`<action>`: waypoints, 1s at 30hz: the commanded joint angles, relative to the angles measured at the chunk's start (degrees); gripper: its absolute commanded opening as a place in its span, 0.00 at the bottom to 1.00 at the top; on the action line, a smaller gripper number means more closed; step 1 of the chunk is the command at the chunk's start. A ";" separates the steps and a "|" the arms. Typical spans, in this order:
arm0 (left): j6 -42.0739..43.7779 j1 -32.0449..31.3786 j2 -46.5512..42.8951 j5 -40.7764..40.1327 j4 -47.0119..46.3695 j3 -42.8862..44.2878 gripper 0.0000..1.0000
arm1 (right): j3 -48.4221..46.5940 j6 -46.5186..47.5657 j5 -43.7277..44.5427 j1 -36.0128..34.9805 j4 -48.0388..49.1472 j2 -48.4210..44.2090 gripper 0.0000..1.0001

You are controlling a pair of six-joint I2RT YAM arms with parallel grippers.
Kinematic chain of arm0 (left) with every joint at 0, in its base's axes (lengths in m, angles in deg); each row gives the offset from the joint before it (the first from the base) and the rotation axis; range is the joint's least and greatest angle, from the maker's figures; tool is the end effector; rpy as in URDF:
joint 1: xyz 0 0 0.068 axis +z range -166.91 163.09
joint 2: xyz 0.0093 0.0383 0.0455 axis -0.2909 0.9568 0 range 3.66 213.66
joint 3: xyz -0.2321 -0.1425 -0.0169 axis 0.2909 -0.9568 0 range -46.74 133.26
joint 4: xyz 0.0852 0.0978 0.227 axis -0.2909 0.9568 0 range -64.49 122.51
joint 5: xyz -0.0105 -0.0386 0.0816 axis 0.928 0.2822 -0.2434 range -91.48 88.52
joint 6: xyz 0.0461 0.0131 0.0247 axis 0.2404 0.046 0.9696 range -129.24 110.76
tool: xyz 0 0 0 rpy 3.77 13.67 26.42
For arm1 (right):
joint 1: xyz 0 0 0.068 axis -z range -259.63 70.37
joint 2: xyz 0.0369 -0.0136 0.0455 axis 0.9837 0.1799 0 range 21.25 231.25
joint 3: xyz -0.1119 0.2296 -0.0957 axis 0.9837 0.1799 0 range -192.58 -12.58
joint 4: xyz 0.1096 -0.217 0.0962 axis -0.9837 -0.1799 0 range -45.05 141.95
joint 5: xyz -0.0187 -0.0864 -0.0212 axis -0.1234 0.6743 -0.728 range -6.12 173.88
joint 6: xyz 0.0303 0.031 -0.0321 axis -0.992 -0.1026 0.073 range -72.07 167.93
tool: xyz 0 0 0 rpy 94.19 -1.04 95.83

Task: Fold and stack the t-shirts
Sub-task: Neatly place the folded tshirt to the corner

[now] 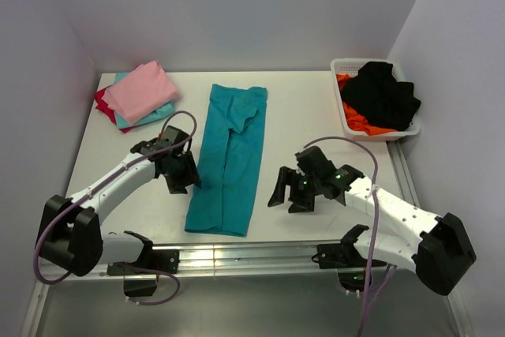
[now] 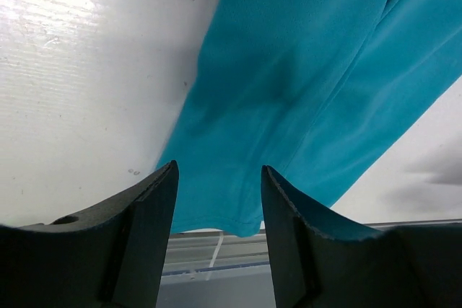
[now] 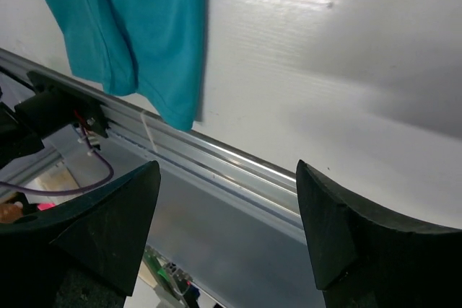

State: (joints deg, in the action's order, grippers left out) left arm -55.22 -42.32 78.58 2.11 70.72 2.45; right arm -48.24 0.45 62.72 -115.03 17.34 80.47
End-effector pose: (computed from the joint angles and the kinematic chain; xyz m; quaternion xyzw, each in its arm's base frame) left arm 0.2103 -0.1023 0.2126 -0.1709 0.9708 -0.1217 0.1163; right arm 0.1475 0.1204 0.2062 0.0494 0.9454 0.3108 0.0852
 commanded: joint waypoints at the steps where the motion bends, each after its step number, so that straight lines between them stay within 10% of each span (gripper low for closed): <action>1: 0.45 0.88 -3.63 -0.08 -1.88 -1.02 0.56 | -0.90 -5.86 1.74 -5.46 6.92 3.86 0.82; 24: -3.07 4.93 -11.46 3.00 -1.18 -7.00 0.54 | -13.55 -5.78 0.87 -21.20 16.24 31.56 0.72; 30: -2.98 5.11 -12.33 2.56 -0.47 -7.00 0.54 | -15.23 -5.16 1.65 -21.73 14.40 32.10 0.22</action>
State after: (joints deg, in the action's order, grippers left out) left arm -58.01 -37.60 68.00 4.73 69.91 -5.29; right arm -61.03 -5.37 63.35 -136.39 32.16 112.80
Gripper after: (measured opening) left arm 0.539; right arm 0.259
